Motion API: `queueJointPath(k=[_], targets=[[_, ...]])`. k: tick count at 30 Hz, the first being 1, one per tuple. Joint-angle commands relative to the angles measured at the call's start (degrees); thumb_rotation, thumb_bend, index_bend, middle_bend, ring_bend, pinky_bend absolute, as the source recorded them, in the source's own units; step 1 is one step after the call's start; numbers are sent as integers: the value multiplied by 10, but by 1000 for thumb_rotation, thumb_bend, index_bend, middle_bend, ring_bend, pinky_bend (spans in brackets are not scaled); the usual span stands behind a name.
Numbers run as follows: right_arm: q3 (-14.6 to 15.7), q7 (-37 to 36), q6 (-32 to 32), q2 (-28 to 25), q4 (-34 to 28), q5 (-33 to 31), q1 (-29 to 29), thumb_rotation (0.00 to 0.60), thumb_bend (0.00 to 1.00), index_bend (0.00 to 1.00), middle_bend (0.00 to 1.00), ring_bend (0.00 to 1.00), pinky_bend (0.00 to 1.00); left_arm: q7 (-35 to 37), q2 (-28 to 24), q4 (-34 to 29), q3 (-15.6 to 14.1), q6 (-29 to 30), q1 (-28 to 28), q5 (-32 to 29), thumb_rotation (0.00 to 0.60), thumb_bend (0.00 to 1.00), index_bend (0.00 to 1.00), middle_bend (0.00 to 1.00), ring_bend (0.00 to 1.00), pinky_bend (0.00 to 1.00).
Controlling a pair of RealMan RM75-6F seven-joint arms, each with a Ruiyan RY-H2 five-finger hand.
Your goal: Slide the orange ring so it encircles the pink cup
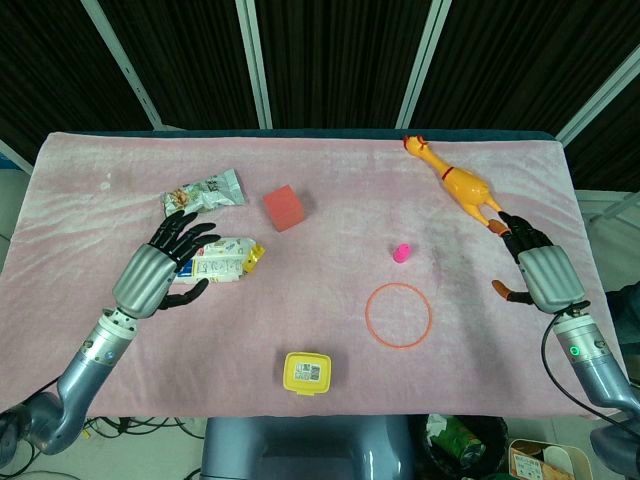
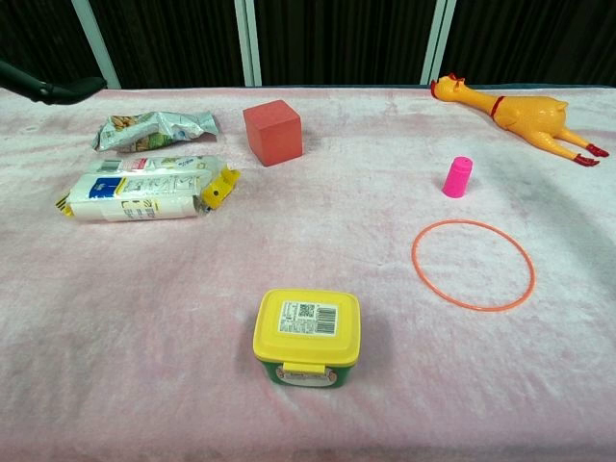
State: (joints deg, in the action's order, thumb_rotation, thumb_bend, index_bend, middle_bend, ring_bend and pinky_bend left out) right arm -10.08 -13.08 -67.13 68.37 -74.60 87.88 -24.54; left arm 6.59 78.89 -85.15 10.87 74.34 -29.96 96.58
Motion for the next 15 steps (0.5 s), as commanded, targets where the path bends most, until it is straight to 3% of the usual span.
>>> queueJointPath(k=[1,15], targets=[[1,-1,-2,3,0,-2,-2,600,191,0,0,59,188,-3,2,-2,-1,1,-2,-1,600,330,189,154,0,30],[11,17,4,6,-12,-17,-5,600,190,0,0,59,188,-30,-21,-14,-13,9,9,-27,600,329,191,151,0,30]])
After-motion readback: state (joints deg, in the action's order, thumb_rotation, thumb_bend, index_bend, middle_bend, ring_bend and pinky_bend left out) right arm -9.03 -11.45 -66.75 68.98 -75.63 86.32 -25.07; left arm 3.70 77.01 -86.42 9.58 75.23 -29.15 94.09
